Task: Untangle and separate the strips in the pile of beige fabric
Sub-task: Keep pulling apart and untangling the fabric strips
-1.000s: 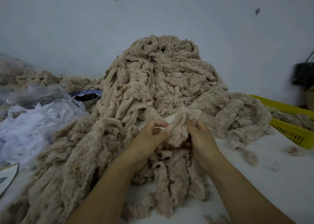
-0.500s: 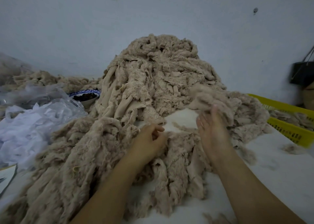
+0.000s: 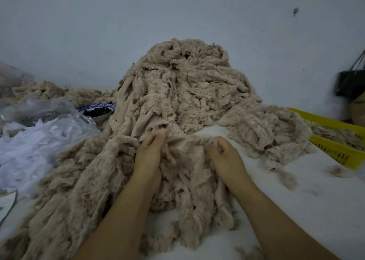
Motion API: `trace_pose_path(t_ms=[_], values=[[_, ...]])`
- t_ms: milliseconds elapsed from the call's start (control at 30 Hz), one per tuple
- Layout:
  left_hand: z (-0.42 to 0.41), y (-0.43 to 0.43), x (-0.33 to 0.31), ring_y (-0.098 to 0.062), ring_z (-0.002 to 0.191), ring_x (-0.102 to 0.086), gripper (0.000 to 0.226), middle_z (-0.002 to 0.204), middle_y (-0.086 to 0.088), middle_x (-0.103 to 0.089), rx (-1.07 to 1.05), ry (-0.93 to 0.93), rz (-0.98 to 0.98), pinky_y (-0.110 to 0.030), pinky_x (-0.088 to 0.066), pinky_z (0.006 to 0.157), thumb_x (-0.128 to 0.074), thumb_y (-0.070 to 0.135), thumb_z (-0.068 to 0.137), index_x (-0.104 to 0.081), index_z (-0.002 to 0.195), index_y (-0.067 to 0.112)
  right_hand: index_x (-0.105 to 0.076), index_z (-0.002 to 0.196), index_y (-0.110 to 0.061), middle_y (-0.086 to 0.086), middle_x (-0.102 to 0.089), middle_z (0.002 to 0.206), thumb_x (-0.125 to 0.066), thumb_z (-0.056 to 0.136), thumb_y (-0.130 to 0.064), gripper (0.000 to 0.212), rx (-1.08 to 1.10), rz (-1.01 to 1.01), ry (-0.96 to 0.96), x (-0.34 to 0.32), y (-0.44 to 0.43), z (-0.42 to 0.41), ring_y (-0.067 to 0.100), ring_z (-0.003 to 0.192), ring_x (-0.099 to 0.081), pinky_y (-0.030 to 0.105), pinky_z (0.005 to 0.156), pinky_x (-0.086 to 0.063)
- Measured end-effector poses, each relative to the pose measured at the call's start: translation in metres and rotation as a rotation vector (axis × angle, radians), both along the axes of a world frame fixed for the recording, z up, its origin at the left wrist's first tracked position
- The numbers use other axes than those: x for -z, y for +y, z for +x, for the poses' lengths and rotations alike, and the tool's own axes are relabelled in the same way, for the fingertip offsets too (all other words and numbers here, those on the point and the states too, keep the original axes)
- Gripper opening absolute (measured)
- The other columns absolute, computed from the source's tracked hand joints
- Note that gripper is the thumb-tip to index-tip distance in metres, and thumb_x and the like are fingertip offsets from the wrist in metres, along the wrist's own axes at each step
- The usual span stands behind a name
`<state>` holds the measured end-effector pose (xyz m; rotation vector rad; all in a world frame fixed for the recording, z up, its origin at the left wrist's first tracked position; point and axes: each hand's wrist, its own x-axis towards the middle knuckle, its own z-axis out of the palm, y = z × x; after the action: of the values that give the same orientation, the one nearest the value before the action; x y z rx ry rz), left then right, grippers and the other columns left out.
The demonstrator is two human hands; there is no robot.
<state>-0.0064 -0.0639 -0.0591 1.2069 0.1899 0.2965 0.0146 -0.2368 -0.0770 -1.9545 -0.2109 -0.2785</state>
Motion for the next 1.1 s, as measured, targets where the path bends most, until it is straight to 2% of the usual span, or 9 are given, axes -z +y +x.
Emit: trace_pose_path(t_ms=[100,233,367,467,633,767,867,1000,1100], values=[[0.001,-0.003,0.002,-0.010,0.103,-0.067,0.022,0.104,0.011,-0.074,-0.046,-0.027,0.185,-0.038,-0.055,0.090,-0.059,0.034,0.097,-0.075,0.083,0.036,-0.059,0.097,-0.010,0.022,-0.060,0.097,-0.050,0.101,-0.036,0.028,-0.032,0.254,0.011,-0.007,0.001,-0.005,0.026,0.074,-0.057,0.037,0.068,-0.048],[-0.002,-0.015,0.008,0.015,0.099,-0.059,0.021,0.107,0.033,-0.062,0.119,-0.189,0.584,-0.011,-0.047,0.077,-0.056,0.034,0.099,-0.062,0.108,0.051,-0.069,0.092,-0.035,-0.004,-0.074,0.096,-0.050,0.103,-0.031,0.022,-0.147,0.350,0.068,-0.006,0.005,-0.008,0.018,0.091,-0.071,0.043,0.086,-0.058],[0.009,-0.018,0.025,-0.015,0.086,-0.064,0.014,0.091,0.010,-0.068,0.111,-0.122,1.004,-0.016,-0.049,0.071,-0.049,0.023,0.100,-0.061,0.096,0.029,-0.063,0.090,-0.034,-0.009,-0.071,0.088,-0.047,0.104,-0.031,0.022,-0.129,0.342,0.033,-0.006,0.007,-0.004,0.016,0.086,-0.069,0.034,0.078,-0.057],[0.019,-0.005,0.019,-0.019,0.087,-0.069,0.039,0.116,-0.003,-0.068,-0.121,0.109,0.572,-0.033,-0.056,0.075,-0.040,0.013,0.100,-0.056,0.134,0.019,-0.055,0.098,-0.046,-0.036,-0.061,0.094,-0.045,0.104,-0.035,0.016,-0.045,0.454,0.036,-0.007,0.004,0.001,-0.010,0.089,-0.061,0.028,0.088,-0.050],[0.021,-0.001,0.011,-0.010,0.042,-0.054,0.041,0.055,0.004,-0.057,-0.131,0.171,-0.285,-0.020,-0.046,0.046,-0.035,0.005,0.099,-0.059,0.132,0.009,-0.051,0.141,-0.026,-0.019,-0.062,0.123,-0.046,0.102,-0.042,0.043,-0.050,0.432,0.044,-0.005,0.017,0.000,0.005,0.113,-0.059,0.036,0.106,-0.045],[0.015,0.000,0.003,-0.013,0.053,-0.044,0.025,0.057,0.000,-0.045,-0.018,0.158,-0.505,-0.026,-0.048,0.065,-0.036,0.008,0.099,-0.053,0.081,0.010,-0.045,0.148,-0.023,-0.007,-0.055,0.142,-0.046,0.100,-0.051,0.056,-0.019,0.550,0.139,-0.005,0.013,0.003,0.016,0.128,-0.054,0.042,0.111,-0.041],[0.012,-0.001,-0.001,-0.023,0.088,-0.061,0.028,0.091,-0.011,-0.062,0.044,0.135,-0.515,-0.037,-0.052,0.095,-0.039,0.016,0.101,-0.064,0.098,0.003,-0.062,0.130,-0.026,0.000,-0.064,0.132,-0.048,0.100,-0.048,0.039,-0.037,0.595,0.211,-0.003,0.008,0.002,0.019,0.121,-0.061,0.044,0.103,-0.049],[0.009,0.001,0.000,-0.017,0.068,-0.066,0.021,0.081,-0.006,-0.065,0.057,0.041,-0.403,-0.028,-0.056,0.063,-0.047,0.013,0.098,-0.064,0.086,0.014,-0.071,0.094,-0.038,-0.014,-0.071,0.105,-0.050,0.100,-0.034,0.022,-0.105,0.357,0.177,0.001,0.006,0.001,0.001,0.093,-0.067,0.024,0.079,-0.053],[0.003,-0.005,-0.002,-0.020,0.058,-0.067,0.027,0.067,-0.008,-0.065,0.139,0.004,-0.301,-0.031,-0.057,0.055,-0.053,0.009,0.090,-0.064,0.065,0.006,-0.066,0.102,-0.051,-0.025,-0.067,0.111,-0.046,0.086,-0.064,0.029,-0.166,0.250,0.107,0.001,0.010,-0.005,-0.012,0.098,-0.060,0.021,0.088,-0.047]])
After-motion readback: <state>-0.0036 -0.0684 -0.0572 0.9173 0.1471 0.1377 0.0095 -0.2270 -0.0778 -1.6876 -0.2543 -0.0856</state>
